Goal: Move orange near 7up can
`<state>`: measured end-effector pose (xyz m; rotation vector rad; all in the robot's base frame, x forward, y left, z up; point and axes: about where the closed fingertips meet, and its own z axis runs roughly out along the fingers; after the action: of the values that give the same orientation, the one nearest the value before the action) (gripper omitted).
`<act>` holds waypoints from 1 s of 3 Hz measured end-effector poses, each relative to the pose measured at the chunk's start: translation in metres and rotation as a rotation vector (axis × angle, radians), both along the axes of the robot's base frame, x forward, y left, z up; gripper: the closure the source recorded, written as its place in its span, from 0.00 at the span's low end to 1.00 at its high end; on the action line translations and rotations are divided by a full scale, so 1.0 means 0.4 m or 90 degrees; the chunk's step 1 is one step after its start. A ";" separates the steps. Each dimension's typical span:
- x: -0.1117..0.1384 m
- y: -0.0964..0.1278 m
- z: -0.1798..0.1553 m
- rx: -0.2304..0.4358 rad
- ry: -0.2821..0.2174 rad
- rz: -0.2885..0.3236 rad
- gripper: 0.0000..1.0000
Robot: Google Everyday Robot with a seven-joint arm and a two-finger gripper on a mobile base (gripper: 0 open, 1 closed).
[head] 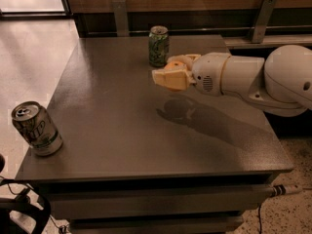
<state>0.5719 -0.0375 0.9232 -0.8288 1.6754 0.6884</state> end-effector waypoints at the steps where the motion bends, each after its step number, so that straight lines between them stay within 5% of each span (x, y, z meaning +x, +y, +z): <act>1: -0.067 0.104 -0.012 -0.003 -0.009 0.040 1.00; 2: -0.120 0.185 -0.026 -0.016 -0.016 0.103 1.00; 3: -0.120 0.186 -0.026 -0.016 -0.016 0.103 1.00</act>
Offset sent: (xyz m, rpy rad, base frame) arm -0.0724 0.1055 -0.0202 -0.0449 -0.0297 0.2759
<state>0.5239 0.0367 0.9128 -0.9943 1.6093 0.7655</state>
